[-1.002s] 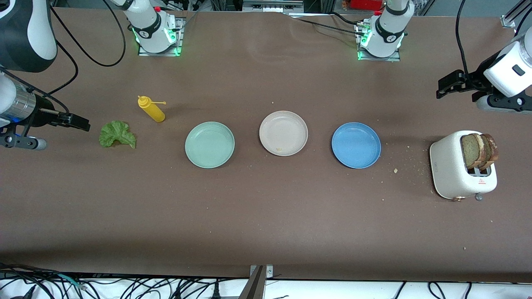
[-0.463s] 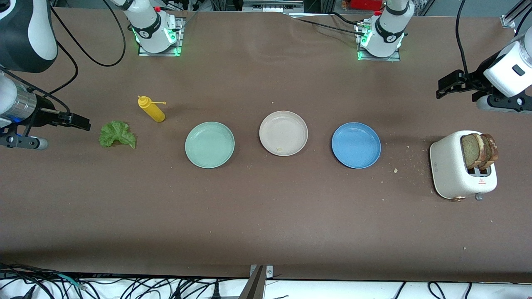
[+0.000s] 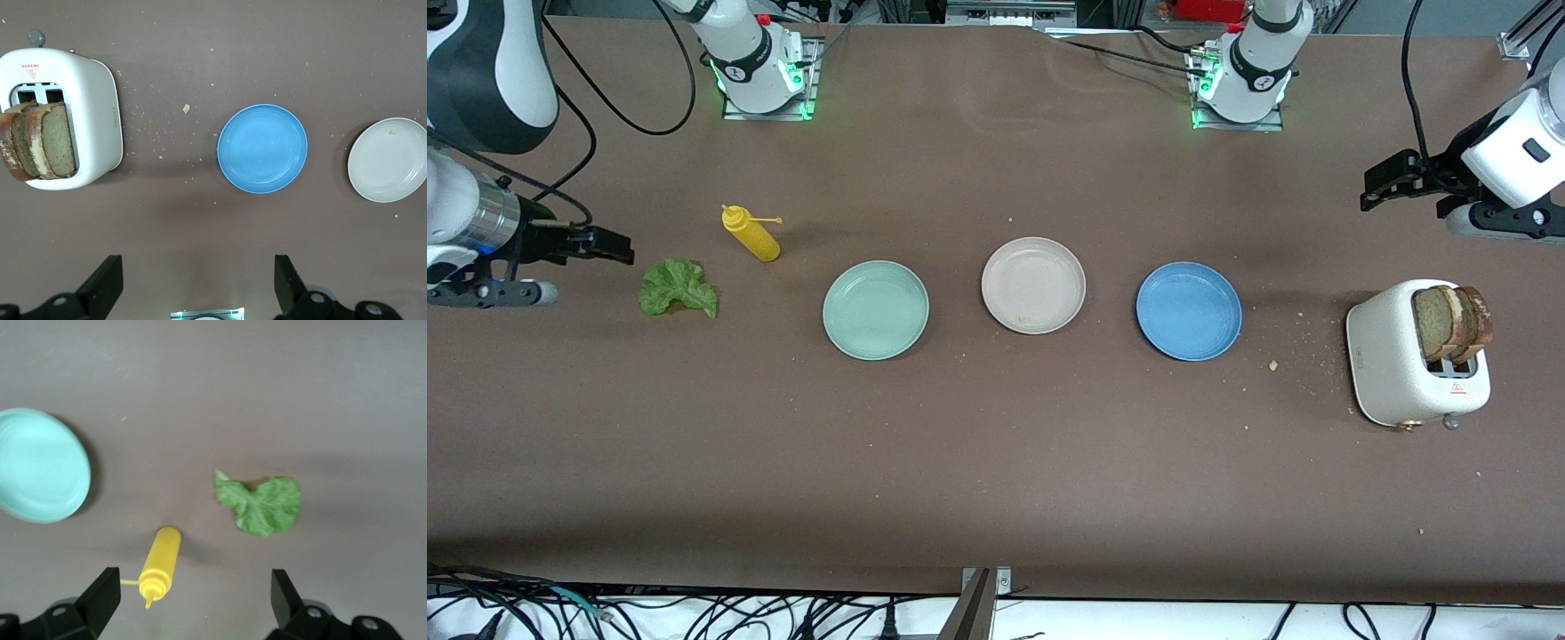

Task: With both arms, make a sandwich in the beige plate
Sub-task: 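Move the left gripper down to the bread slice in the toaster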

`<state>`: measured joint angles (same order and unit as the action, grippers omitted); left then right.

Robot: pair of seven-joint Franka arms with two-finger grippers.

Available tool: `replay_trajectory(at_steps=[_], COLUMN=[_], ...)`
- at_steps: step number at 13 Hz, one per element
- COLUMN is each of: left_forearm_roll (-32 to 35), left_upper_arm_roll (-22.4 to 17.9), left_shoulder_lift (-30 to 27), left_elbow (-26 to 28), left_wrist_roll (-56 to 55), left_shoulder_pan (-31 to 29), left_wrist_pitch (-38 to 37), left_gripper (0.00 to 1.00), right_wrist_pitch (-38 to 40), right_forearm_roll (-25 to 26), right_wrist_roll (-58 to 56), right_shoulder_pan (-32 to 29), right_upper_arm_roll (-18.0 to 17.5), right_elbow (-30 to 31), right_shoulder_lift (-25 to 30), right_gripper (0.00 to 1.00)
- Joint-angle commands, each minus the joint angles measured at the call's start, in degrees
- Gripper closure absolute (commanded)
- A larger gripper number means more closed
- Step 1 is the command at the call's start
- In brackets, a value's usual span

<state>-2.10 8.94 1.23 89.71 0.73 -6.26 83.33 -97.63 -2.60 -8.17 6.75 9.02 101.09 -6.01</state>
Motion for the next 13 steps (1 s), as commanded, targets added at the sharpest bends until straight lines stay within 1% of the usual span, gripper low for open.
replay_trajectory(at_steps=[1,4,7,8,9,10,11,12,13], left_forearm_roll=[1.84,1.75,2.19,4.28,6.56,7.28,7.46,7.55,7.9], left_upper_arm_roll=[0.29,0.64,0.56,0.3,0.12,0.12,0.2,0.12,0.12], left_shoulder_lift=[0.35,0.96,2.63,3.68,4.82,5.53,6.14,7.89,9.21], left_elbow=[-1.38,-1.29,-1.29,-1.29,-1.38,-1.38,-0.95,-0.86,-0.68], left_wrist_roll=[1.12,0.59,1.12,1.38,1.64,2.25,4.26,6.89,8.57], left_shoulder_pan=[-0.34,0.27,0.28,-0.24,-1.03,-3.21,-5.24,-6.48,-8.66], left_wrist_pitch=[-1.06,-1.06,-0.72,-0.36,0.16,3.12,6.98,9.37,11.66], left_gripper=[0.0,0.0,0.0,0.0,0.0,0.0,0.0,0.0,0.0], right_wrist_pitch=[-3.44,-3.18,-3.27,-3.27,-3.18,-3.27,-3.36,-3.88,-5.1], right_forearm_roll=[-5.38,-5.49,-5.23,-4.44,-3.82,-1.55,2.56,4.95,4.88], right_wrist_roll=[-11.4,-15.37,-14.42,-11.37,-5.34,-0.06,2.61,2.81,3.07], right_shoulder_pan=[-0.33,-0.33,-0.33,-0.33,-0.33,-0.33,-0.07,-0.07,-0.07], right_upper_arm_roll=[1.78,3.54,4.07,4.24,4.16,4.07,3.81,3.72,3.81], right_elbow=[9.2,10.0,9.92,9.83,9.48,9.22,8.52,7.9,7.63], right_shoulder_lift=[6.61,6.71,6.62,6.62,6.54,6.36,6.36,6.1,5.66], right_gripper=[0.0,0.0,0.0,0.0,0.0,0.0,0.0,0.0,0.0])
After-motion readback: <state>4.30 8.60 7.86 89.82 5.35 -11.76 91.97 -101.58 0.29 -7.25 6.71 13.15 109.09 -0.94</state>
